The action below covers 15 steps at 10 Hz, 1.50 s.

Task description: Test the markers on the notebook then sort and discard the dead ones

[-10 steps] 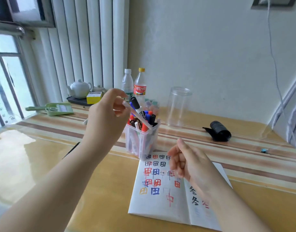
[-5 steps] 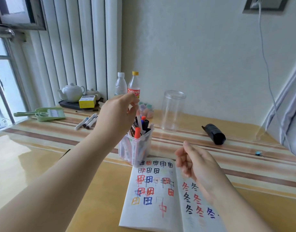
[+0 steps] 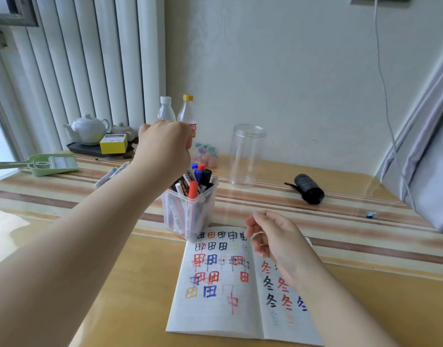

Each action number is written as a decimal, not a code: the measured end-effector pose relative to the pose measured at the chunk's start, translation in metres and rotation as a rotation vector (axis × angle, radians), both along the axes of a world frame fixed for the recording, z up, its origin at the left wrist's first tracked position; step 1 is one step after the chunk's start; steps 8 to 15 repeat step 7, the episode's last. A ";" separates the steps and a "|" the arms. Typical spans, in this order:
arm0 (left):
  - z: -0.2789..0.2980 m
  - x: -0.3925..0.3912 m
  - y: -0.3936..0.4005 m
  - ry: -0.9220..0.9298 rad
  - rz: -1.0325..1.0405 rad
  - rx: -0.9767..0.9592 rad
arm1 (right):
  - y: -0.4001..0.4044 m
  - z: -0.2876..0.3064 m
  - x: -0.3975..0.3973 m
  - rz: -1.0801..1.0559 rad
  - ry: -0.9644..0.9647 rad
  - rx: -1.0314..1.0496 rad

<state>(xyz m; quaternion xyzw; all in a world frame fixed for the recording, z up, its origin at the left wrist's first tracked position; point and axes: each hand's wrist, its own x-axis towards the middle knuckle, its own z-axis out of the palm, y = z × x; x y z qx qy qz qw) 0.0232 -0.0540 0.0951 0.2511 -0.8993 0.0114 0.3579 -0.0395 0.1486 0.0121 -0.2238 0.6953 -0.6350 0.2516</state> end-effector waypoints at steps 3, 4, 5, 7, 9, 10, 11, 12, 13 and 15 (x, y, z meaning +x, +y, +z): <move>-0.007 -0.007 0.000 -0.054 0.014 -0.012 | 0.004 -0.005 0.001 0.006 0.034 0.043; -0.009 -0.009 0.001 -0.136 0.060 -0.118 | 0.006 -0.007 0.000 -0.005 0.028 0.043; -0.016 -0.010 0.006 -0.206 0.028 -0.155 | 0.007 -0.008 0.001 -0.002 0.008 0.012; -0.038 -0.003 0.011 -0.042 -0.109 -0.257 | 0.015 -0.011 -0.003 -0.025 0.023 0.008; -0.038 -0.003 0.011 -0.042 -0.109 -0.257 | 0.015 -0.011 -0.003 -0.025 0.023 0.008; -0.038 -0.003 0.011 -0.042 -0.109 -0.257 | 0.015 -0.011 -0.003 -0.025 0.023 0.008; -0.038 -0.003 0.011 -0.042 -0.109 -0.257 | 0.015 -0.011 -0.003 -0.025 0.023 0.008; -0.038 -0.003 0.011 -0.042 -0.109 -0.257 | 0.015 -0.011 -0.003 -0.025 0.023 0.008; -0.038 -0.003 0.011 -0.042 -0.109 -0.257 | 0.015 -0.011 -0.003 -0.025 0.023 0.008; -0.038 -0.003 0.011 -0.042 -0.109 -0.257 | 0.015 -0.011 -0.003 -0.025 0.023 0.008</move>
